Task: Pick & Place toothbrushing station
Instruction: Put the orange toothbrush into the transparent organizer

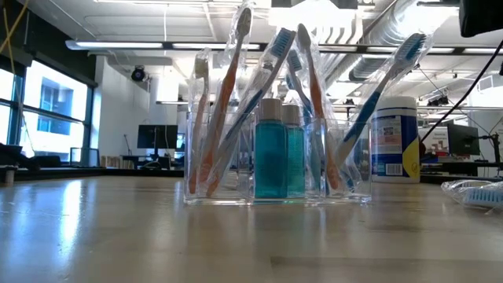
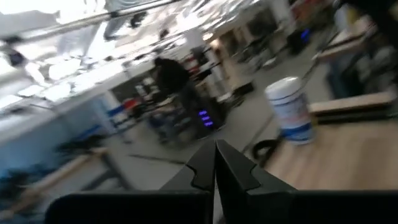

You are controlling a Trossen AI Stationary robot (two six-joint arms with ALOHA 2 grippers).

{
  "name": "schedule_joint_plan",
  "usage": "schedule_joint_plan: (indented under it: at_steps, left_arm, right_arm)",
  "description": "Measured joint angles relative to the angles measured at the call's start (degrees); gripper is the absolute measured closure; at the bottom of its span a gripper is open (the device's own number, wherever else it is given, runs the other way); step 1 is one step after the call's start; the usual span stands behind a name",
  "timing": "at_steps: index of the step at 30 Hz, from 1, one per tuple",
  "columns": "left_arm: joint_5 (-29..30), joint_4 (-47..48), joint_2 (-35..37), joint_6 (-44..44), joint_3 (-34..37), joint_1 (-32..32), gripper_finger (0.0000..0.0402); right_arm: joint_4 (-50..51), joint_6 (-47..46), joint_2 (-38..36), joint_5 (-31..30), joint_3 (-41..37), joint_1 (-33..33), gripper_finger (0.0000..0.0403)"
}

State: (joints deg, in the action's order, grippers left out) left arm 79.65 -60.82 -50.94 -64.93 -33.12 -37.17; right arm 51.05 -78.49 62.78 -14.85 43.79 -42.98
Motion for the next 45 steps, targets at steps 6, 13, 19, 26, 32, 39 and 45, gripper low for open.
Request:
schedule_joint_plan:
  at_steps: [6, 13, 19, 26, 32, 39, 45]
  left_arm:
    - [-2.86, 1.17, 10.87, 13.96, 12.33, -6.98, 0.0399]
    - [-6.59, 11.38, 16.01, 32.11, 17.73, -18.5, 0.0399]
    - [-14.78, 28.32, 18.96, 49.09, 17.87, -25.37, 0.0399]
    - [-32.99, 49.75, 21.51, 75.83, 17.91, -22.02, 0.0399]
    - [-47.41, 53.05, 20.34, 84.92, 17.94, -13.02, 0.0399]
    - [-60.86, 53.05, 17.76, 85.09, 17.94, -2.32, 0.0399]
    - [-69.28, 49.41, 14.74, 85.56, 17.94, 4.28, 0.0399]
  right_arm:
    - [7.96, -5.93, 1.2, 0.93, -0.02, 1.37, 0.0175]
    - [6.59, -5.29, 4.91, 4.78, -0.07, 5.32, 0.0175]
    - [6.24, -2.94, 8.81, 9.02, -0.07, 9.18, 0.0175]
    - [4.4, 0.45, 13.04, 10.49, -0.07, 11.94, 0.0175]
    - [3.32, 4.1, 16.27, 10.85, -0.04, 13.82, 0.0175]
    - [2.81, 5.65, 19.17, 10.69, -0.04, 15.46, 0.0175]
    - [0.13, 8.08, 21.39, 10.32, -0.04, 15.64, 0.0175]
